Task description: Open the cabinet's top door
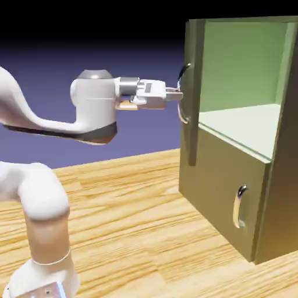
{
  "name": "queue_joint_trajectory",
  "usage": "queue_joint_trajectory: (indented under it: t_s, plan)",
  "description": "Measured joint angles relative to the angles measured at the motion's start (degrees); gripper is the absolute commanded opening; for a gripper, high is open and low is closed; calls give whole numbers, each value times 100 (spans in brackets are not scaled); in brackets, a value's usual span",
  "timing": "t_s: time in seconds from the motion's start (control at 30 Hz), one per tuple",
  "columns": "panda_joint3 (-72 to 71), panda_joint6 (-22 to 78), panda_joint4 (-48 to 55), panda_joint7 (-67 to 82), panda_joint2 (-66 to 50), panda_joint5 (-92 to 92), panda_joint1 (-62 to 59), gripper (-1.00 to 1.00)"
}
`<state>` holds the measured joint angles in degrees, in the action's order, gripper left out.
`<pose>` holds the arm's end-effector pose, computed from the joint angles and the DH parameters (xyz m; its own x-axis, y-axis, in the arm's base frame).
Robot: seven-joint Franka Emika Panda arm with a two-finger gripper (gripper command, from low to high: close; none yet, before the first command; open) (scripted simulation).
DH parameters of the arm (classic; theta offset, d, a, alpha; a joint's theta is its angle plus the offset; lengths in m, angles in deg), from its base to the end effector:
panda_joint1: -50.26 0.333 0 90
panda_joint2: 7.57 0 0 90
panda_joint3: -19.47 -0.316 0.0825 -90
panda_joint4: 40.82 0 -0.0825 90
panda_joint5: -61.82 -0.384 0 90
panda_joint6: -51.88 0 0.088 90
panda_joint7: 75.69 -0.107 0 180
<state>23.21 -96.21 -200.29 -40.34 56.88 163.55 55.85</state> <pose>0.2760 0.0226 0.5770 0.3243 0.6270 -0.7083 0.3234 0.6301 0.7059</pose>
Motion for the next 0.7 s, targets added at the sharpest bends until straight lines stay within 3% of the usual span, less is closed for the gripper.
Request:
queue_joint_trajectory:
  t_s: [0.37,0.7]
  plan:
    - [-1931,1956,-438,1063,1075,-2732,370,-100]
    - [-4007,4103,294,1258,918,-4726,457,-100]
